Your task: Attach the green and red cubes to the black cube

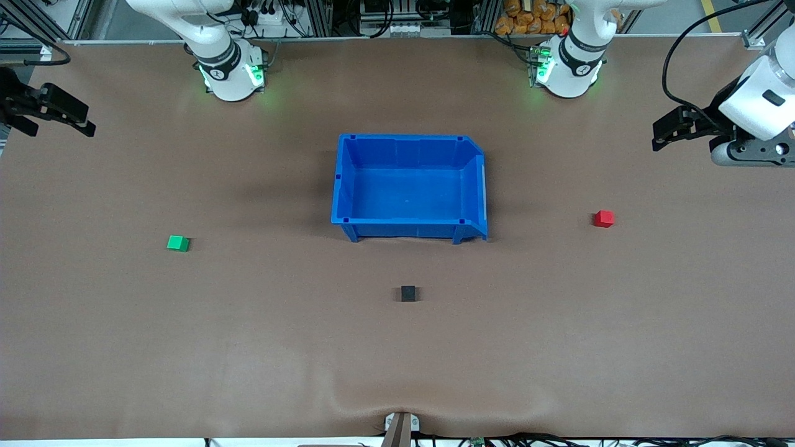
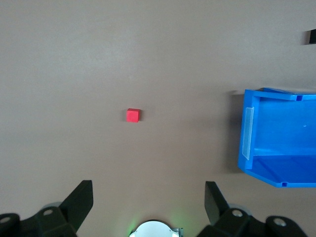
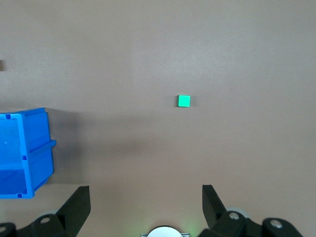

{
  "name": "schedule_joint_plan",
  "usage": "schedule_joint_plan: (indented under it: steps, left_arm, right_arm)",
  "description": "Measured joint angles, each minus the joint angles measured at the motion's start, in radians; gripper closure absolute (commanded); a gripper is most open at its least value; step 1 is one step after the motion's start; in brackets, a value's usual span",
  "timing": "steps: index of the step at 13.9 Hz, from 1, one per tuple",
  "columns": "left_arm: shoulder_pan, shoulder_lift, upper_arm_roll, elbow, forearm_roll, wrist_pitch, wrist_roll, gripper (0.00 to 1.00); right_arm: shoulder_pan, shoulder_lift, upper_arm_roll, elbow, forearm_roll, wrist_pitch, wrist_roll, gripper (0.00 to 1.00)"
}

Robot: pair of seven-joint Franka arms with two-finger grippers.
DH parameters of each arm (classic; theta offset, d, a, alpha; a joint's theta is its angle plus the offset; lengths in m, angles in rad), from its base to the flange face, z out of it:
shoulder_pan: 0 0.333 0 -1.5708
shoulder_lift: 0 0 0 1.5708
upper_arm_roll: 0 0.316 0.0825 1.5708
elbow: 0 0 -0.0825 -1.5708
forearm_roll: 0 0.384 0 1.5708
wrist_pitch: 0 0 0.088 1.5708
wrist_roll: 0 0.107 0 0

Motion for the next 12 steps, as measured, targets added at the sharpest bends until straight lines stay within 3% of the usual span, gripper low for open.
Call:
schedule_joint_plan:
  steps: [12]
  left_arm:
    - [-0.007, 0.015, -0.009, -0.006, 0.0, 0.003, -0.002, 0.0]
  right_arm:
    - [0.0, 0.002, 0.0, 0.002, 0.0, -0.002, 0.0, 0.0]
